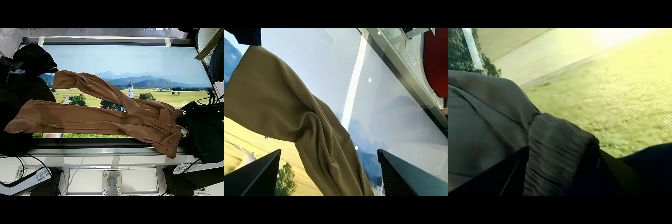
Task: Fold the clothes and pants, and hang the long-sleeved shirts on hangers.
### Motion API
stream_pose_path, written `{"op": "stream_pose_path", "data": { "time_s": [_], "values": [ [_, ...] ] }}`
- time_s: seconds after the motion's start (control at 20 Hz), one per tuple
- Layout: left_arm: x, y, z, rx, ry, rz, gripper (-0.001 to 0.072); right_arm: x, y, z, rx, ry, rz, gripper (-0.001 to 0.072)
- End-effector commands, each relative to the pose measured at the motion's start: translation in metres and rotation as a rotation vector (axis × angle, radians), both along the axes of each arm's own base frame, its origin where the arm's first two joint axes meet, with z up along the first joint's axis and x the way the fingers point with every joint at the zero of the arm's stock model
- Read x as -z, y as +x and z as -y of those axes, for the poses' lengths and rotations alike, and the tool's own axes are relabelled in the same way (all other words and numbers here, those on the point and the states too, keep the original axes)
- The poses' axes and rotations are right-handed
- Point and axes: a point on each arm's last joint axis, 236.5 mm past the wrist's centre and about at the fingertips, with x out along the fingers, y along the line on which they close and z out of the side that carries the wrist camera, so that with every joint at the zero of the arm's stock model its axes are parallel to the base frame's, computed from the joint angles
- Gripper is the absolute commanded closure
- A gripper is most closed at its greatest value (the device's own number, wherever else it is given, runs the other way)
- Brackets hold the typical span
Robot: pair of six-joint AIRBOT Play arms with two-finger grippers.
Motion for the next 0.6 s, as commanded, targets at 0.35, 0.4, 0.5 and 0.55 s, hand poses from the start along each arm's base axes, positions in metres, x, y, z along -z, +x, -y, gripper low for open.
{"op": "stream_pose_path", "data": {
  "time_s": [0.35,0.4,0.5,0.55],
  "values": [
    [0.001,-0.001,0.002,0.007,-0.002,-0.004,0.0006,0.027,0.001,-0.035,-0.116,0.025,-0.060,0.0293],
    [0.001,-0.001,0.002,0.007,-0.002,-0.004,0.0006,0.025,0.000,-0.038,-0.142,0.033,-0.051,0.0395],
    [0.001,-0.001,0.002,0.007,-0.002,-0.004,0.0006,0.017,0.001,-0.039,-0.187,0.032,-0.030,0.0655],
    [0.001,-0.001,0.002,0.007,-0.002,-0.004,0.0006,0.012,0.007,-0.035,-0.186,0.020,-0.011,0.0691]
  ]
}}
